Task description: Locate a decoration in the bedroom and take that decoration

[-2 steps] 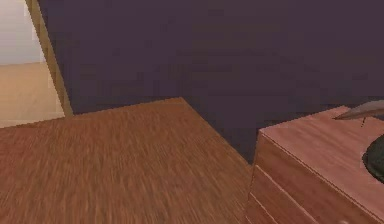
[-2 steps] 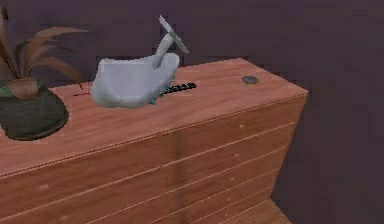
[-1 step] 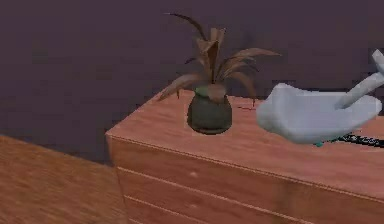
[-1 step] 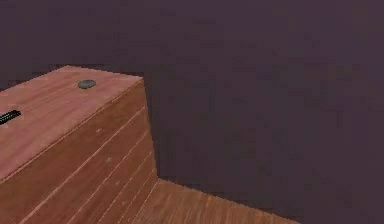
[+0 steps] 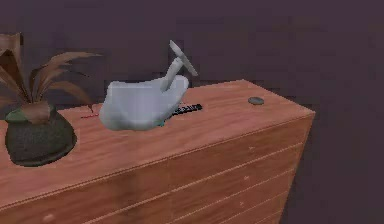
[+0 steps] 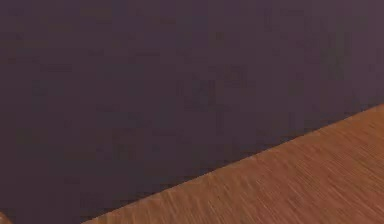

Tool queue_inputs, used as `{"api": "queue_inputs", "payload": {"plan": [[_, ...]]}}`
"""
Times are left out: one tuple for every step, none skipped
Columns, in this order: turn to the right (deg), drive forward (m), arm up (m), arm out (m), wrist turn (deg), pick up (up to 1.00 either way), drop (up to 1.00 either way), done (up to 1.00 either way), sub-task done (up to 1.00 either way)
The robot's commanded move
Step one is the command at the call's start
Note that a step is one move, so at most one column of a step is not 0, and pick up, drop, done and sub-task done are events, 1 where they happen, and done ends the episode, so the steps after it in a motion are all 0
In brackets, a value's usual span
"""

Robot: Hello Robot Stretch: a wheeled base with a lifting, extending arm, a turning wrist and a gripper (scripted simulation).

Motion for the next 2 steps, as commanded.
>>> {"api": "queue_inputs", "payload": {"plan": [[18.0, 0.0, 0.0, 0.0, 0.0, 0.0, 0.0, 0.0, 0.0], [0.0, 0.45, 0.0, 0.0, 0.0, 0.0, 0.0, 0.0, 0.0]]}}
